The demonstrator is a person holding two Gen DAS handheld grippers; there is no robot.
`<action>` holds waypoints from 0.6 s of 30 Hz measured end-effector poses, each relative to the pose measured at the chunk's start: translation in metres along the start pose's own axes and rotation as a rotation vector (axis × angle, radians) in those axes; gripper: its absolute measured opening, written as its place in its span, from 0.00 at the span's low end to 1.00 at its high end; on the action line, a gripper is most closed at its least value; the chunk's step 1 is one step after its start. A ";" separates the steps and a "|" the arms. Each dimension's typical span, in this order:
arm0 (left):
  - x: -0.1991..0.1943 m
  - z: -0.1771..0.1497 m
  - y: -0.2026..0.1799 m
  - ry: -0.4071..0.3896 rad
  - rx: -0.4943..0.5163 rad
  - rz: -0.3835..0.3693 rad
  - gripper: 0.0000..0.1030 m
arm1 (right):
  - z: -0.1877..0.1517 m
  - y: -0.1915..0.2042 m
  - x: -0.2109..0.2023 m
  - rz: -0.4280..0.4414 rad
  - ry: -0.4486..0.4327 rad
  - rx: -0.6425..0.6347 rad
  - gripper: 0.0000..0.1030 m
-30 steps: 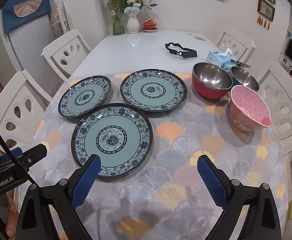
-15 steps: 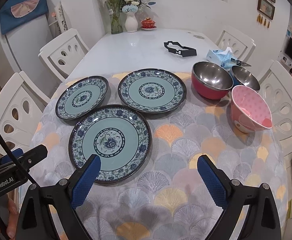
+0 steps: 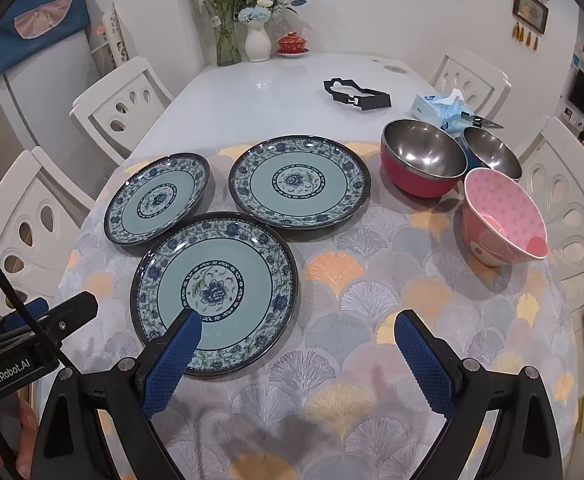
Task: Organize plates and bowls
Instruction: 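Close the left gripper on the rim of the nearest blue-and-white plate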
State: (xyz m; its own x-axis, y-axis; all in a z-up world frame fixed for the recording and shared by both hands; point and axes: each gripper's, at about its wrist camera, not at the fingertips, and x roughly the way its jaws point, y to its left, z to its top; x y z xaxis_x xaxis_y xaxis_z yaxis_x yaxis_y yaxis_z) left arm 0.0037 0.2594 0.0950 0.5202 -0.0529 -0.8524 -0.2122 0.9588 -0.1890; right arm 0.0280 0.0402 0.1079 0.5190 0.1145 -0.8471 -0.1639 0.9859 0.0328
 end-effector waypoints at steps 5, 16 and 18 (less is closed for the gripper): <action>0.005 0.004 0.004 0.008 -0.004 -0.006 0.97 | 0.005 -0.004 0.009 0.000 0.012 0.007 0.94; 0.051 0.021 0.010 0.105 0.009 -0.108 0.89 | 0.016 -0.025 0.052 0.051 0.120 0.105 0.80; 0.062 0.021 0.009 0.132 0.011 -0.120 0.87 | 0.018 -0.026 0.060 0.057 0.138 0.110 0.76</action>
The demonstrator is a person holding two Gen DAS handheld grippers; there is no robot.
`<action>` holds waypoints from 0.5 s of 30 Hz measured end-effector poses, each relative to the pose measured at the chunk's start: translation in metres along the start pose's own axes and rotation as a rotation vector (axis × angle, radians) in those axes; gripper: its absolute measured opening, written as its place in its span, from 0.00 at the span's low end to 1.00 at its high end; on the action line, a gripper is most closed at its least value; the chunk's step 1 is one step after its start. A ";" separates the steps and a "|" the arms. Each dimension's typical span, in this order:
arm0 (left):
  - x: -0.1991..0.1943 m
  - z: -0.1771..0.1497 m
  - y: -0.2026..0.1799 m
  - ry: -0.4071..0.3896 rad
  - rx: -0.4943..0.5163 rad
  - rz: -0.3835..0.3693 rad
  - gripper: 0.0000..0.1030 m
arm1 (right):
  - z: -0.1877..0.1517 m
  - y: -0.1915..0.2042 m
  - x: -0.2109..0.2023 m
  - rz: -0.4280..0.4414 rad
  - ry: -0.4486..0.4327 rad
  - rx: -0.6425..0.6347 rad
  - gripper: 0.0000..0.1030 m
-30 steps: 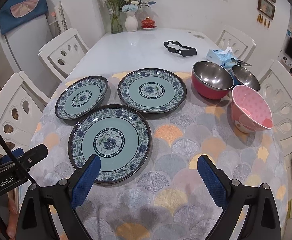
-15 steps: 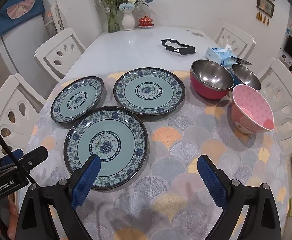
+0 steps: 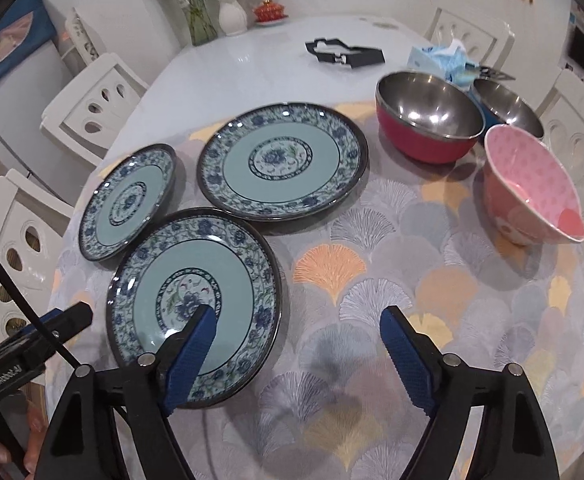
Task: Organize plates and bowls
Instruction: 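Close the left gripper on the rim of the nearest blue-and-white plate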
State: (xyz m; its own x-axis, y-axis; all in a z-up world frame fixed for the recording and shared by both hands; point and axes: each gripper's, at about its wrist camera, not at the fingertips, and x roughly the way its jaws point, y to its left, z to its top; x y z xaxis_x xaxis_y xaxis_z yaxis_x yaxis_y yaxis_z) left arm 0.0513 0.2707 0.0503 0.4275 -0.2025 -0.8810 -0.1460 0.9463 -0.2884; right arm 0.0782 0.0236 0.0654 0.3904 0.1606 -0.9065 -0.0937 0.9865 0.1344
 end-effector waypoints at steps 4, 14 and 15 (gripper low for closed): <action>0.016 0.003 0.005 0.031 -0.019 -0.009 0.79 | 0.005 0.001 0.017 0.015 0.045 0.000 0.64; 0.032 0.009 0.011 0.057 -0.044 -0.030 0.67 | 0.010 0.008 0.045 0.044 0.095 -0.021 0.48; 0.033 0.010 0.010 0.057 -0.041 -0.032 0.64 | 0.010 0.008 0.047 0.045 0.097 -0.022 0.46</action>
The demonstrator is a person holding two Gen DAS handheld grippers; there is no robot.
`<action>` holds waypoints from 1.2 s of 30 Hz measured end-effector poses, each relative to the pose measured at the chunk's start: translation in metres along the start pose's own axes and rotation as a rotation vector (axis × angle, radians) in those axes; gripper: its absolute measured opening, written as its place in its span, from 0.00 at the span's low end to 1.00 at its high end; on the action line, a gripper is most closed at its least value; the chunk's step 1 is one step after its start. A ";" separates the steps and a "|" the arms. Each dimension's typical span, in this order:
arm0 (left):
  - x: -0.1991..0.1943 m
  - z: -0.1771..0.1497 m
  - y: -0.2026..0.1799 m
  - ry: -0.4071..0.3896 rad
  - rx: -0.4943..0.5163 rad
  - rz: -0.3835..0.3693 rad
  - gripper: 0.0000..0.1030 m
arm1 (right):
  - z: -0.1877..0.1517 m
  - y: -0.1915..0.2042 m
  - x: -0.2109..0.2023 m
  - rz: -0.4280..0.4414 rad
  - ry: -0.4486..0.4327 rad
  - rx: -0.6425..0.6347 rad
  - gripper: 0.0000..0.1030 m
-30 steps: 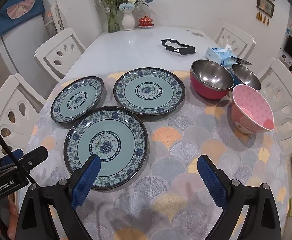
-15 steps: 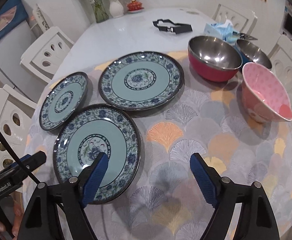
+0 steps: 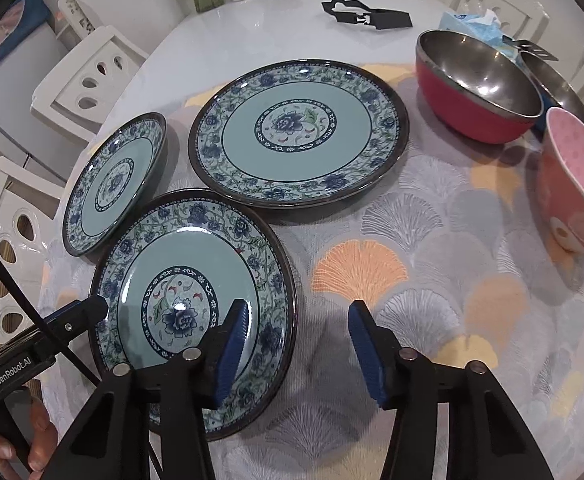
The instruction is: Organize plates and bowls
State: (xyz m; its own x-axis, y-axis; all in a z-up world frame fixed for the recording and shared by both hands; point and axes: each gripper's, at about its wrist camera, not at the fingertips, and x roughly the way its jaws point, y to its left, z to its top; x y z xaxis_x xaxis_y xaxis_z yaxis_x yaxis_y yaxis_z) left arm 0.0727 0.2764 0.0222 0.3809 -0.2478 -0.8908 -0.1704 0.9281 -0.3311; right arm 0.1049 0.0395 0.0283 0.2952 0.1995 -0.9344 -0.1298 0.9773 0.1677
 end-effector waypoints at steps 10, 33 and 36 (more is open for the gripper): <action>0.006 0.002 -0.003 0.017 0.025 -0.024 0.19 | 0.001 0.002 0.009 0.023 0.006 -0.013 0.30; -0.004 -0.002 -0.009 -0.013 0.061 -0.050 0.12 | 0.001 0.000 0.000 0.124 -0.008 -0.028 0.18; -0.009 -0.003 -0.011 -0.021 0.072 -0.051 0.12 | -0.002 0.001 -0.006 0.120 -0.011 -0.039 0.18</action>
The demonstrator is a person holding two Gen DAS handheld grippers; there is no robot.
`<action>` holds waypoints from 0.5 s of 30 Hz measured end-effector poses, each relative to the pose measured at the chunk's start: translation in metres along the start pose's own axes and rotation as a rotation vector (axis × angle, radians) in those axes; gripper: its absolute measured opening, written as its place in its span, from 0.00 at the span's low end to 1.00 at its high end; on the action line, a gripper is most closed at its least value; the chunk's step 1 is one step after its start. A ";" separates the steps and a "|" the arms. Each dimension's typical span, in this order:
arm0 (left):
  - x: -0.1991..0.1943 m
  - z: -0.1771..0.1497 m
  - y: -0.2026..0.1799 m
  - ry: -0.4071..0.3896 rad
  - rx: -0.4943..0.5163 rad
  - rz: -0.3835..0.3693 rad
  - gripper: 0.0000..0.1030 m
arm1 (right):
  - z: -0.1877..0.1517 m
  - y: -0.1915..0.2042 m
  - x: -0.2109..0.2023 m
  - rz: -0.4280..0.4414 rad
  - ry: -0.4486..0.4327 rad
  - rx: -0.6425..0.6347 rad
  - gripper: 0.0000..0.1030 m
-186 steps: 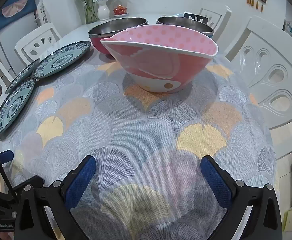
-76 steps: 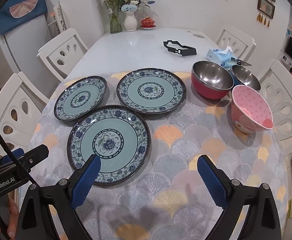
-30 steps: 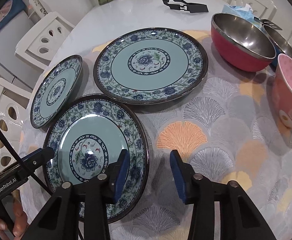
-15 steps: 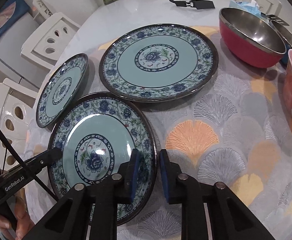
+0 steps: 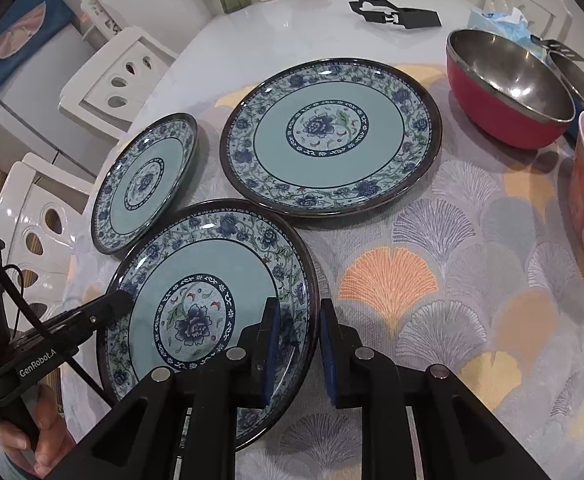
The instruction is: Organize plates and bowls
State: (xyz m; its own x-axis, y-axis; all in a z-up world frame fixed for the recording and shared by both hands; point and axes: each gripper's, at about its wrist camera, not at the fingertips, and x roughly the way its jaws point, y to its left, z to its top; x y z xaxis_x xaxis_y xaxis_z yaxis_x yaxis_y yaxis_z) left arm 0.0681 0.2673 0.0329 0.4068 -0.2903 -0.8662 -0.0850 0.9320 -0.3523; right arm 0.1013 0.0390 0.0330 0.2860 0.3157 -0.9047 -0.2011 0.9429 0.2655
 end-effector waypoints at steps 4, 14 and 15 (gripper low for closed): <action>-0.011 -0.005 -0.006 -0.029 0.028 0.022 0.12 | -0.009 0.003 -0.008 0.004 -0.005 -0.028 0.18; -0.067 -0.017 -0.013 -0.126 0.050 0.032 0.12 | -0.020 0.024 -0.053 0.051 -0.080 -0.067 0.18; -0.072 -0.019 -0.013 -0.135 0.048 0.032 0.12 | -0.022 0.029 -0.061 0.059 -0.093 -0.075 0.18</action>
State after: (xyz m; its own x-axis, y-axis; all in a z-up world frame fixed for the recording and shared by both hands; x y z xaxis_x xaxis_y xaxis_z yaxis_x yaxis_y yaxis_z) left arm 0.0227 0.2717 0.0929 0.5237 -0.2317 -0.8198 -0.0576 0.9505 -0.3055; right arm 0.0579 0.0449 0.0884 0.3568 0.3820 -0.8525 -0.2883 0.9131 0.2885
